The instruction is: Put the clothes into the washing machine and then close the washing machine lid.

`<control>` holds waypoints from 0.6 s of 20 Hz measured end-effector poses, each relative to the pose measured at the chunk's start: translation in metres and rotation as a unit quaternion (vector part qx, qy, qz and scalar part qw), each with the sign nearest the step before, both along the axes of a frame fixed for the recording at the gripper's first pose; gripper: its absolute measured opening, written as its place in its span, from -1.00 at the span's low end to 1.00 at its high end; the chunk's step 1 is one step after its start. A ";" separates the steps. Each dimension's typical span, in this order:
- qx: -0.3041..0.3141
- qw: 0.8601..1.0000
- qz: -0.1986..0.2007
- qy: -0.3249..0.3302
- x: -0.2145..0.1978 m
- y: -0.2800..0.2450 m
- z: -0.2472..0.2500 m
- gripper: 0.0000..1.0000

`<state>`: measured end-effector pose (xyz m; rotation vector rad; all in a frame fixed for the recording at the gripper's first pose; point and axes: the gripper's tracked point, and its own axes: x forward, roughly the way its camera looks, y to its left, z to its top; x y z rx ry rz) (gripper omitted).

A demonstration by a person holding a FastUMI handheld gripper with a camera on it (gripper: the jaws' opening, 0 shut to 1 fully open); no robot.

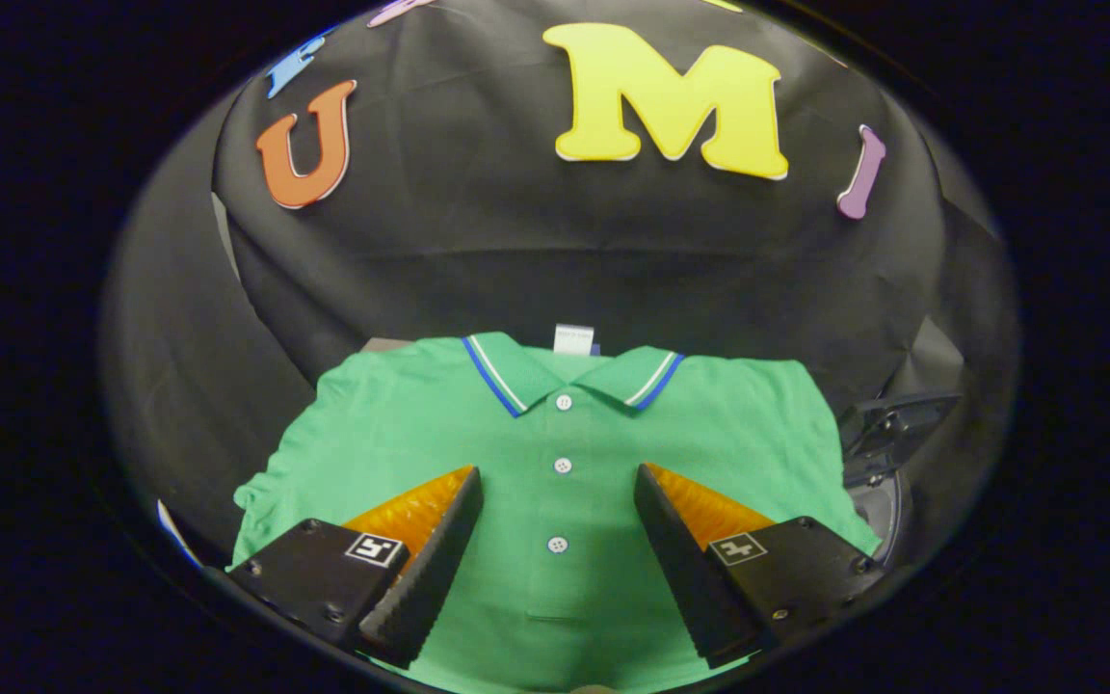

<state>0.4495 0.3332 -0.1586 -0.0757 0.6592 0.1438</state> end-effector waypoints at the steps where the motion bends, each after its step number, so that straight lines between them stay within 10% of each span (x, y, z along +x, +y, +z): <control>1: -0.011 1.000 0.002 -0.004 0.001 -0.001 0.000 1.00; 10: -0.012 1.000 0.006 -0.001 0.007 -0.003 -0.001 0.70; 12: -0.006 1.000 0.002 -0.008 0.008 -0.007 -0.001 0.12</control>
